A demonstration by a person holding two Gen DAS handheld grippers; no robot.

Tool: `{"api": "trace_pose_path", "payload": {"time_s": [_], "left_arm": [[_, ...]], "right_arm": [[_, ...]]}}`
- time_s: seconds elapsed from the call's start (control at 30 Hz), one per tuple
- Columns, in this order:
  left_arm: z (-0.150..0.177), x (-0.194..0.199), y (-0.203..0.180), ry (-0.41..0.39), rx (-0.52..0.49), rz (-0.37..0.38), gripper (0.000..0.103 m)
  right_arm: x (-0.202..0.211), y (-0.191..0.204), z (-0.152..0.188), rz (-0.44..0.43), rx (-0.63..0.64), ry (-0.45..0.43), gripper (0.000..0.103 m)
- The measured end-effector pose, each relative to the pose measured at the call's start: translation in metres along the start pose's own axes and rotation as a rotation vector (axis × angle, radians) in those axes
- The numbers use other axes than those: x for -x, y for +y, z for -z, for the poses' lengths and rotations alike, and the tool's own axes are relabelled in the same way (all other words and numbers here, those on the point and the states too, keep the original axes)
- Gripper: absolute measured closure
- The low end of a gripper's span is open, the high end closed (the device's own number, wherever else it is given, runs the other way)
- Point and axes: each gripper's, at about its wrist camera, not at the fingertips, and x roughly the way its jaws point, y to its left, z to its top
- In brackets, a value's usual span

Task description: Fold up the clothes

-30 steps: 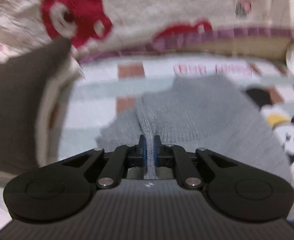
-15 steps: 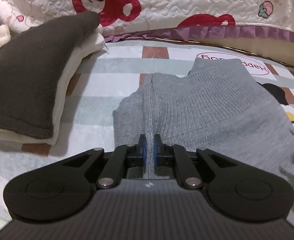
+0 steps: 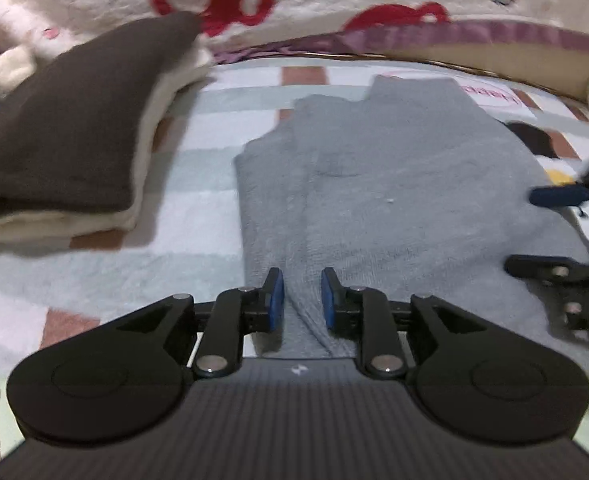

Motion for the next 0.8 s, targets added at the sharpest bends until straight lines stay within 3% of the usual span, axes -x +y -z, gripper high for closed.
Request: {"api": "trace_pose_path", "payload": {"time_s": [0.13,0.3,0.43,0.5,0.53,0.67,0.8], "left_arm": [[-0.005,0.011,-0.006,0.019,0.048,-0.036,0.082],[-0.014,0.038,-0.024,0.042,0.056,-0.068,0.083],[-0.025,0.063,-0.040,0.051,0.081,-0.071,0.080],[-0.033,0.071,-0.049,0.043,0.096,-0.052,0.063],[-0.036,0.074,-0.054,0.037,0.102,-0.041,0.061],[-0.059,0.067,-0.078,0.082,0.102,-0.016,0.061],[-0.076,0.067,-0.100,0.088,0.069,-0.024,0.061]], "right_arm": [[0.019,0.003,0.000,-0.074,-0.065,-0.047,0.036],[0.044,-0.002,0.018,-0.038,-0.177,-0.089,0.036],[0.070,-0.036,0.037,-0.070,-0.334,-0.129,0.036],[0.078,-0.057,0.047,-0.082,-0.425,-0.105,0.036],[0.080,-0.069,0.052,-0.087,-0.488,-0.074,0.036],[0.090,-0.113,0.081,-0.232,-0.777,-0.060,0.036],[0.094,-0.130,0.100,-0.244,-0.848,-0.074,0.035]]}}
